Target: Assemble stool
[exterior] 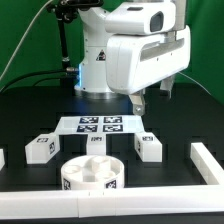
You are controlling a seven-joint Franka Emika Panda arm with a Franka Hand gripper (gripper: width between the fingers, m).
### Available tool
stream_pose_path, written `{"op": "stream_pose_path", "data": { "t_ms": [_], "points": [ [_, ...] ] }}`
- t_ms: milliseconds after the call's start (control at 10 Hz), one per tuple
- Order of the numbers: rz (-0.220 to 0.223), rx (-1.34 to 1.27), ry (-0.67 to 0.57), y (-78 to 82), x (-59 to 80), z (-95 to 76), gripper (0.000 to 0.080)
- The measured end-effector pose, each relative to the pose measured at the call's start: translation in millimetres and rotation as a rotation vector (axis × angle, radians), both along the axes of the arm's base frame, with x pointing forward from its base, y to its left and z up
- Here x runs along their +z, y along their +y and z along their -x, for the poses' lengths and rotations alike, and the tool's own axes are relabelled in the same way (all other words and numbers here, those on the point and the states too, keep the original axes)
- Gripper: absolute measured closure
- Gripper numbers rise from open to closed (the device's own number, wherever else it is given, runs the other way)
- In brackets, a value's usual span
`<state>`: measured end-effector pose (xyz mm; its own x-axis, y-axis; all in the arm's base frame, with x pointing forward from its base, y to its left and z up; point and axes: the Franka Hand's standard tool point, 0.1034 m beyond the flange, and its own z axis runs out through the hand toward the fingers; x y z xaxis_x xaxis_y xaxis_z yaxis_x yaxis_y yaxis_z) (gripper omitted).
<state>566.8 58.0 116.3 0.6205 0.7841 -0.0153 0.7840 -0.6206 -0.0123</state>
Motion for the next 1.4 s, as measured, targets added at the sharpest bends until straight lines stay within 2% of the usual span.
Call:
{"op": "stream_pose_path", "data": {
  "t_ms": [700, 900, 1200, 1400],
  "points": [
    [0.001, -0.001, 0.002, -3.8, -1.2, 0.3, 0.015],
    [-0.001, 0.03, 0.023, -45.8, -17.7, 4.7, 0.015],
    [-0.007, 0.023, 0.018, -68.2, -50.1, 3.1, 0.015],
    [-0.007, 0.019, 0.021, -66.6, -49.4, 3.4, 0.015]
  ]
}}
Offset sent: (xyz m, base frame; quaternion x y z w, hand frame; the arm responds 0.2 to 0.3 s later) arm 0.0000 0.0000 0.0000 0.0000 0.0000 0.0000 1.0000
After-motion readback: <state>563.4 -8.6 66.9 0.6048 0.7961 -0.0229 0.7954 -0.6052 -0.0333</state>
